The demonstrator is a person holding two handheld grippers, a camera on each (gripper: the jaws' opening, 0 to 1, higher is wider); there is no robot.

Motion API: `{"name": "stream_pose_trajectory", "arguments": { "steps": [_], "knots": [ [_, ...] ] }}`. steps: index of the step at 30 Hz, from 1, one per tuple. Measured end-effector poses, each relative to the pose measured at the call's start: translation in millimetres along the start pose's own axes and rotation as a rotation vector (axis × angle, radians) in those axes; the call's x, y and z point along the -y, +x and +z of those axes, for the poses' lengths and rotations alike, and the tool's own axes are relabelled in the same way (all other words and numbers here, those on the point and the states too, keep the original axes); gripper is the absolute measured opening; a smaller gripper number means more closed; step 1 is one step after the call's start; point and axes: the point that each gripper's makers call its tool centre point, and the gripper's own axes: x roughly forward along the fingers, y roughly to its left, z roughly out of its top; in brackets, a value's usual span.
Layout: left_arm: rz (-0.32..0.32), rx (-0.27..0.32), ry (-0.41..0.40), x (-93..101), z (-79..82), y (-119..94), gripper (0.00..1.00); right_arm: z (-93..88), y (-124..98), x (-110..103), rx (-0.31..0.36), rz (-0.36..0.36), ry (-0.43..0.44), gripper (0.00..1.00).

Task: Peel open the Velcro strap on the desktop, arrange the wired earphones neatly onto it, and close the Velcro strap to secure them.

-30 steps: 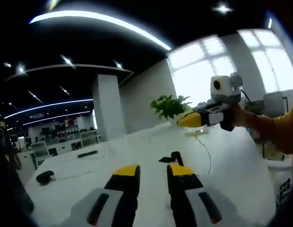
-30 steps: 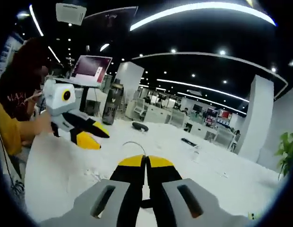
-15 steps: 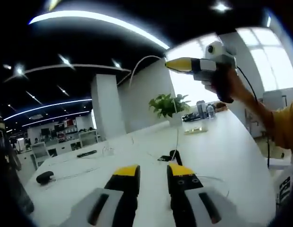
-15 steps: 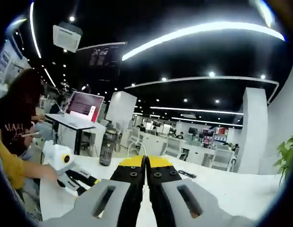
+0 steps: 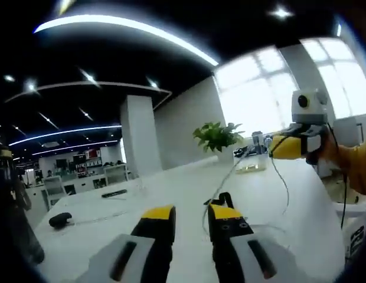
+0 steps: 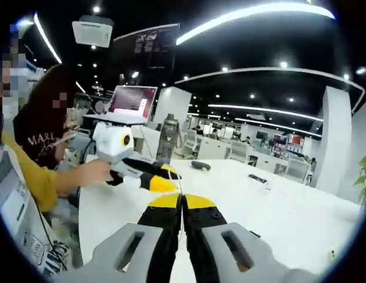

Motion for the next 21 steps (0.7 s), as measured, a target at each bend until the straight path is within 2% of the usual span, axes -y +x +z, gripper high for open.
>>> {"name": "stream_pose_trajectory", "arguments": {
  "steps": [4,9,13,15,21],
  "knots": [
    [-0.005,-0.004,-0.001,2.2,-2.2,-0.1,0.26,-16.2,13.1,-11.7,-0.035,0.039,0.016,0.03],
    [-0.021,-0.022,0.01,6.5,-6.7,1.6,0.26,-25.7,32.0,-27.1,-0.057,0.098,0.023,0.04],
    [-0.008,-0.029,0.012,1.6,-7.3,0.3,0.26,-40.0,44.5,-37.2,-0.121,0.147,0.042,0.07],
    [0.002,-0.027,0.008,-2.1,-7.2,-2.3,0.26,-40.6,42.6,-36.8,-0.128,0.147,0.036,0.09],
    [0.031,-0.036,-0.004,-11.4,-11.8,-9.3,0.26,-23.8,25.7,-21.2,-0.072,0.106,0.051,0.09]
  ]
}}
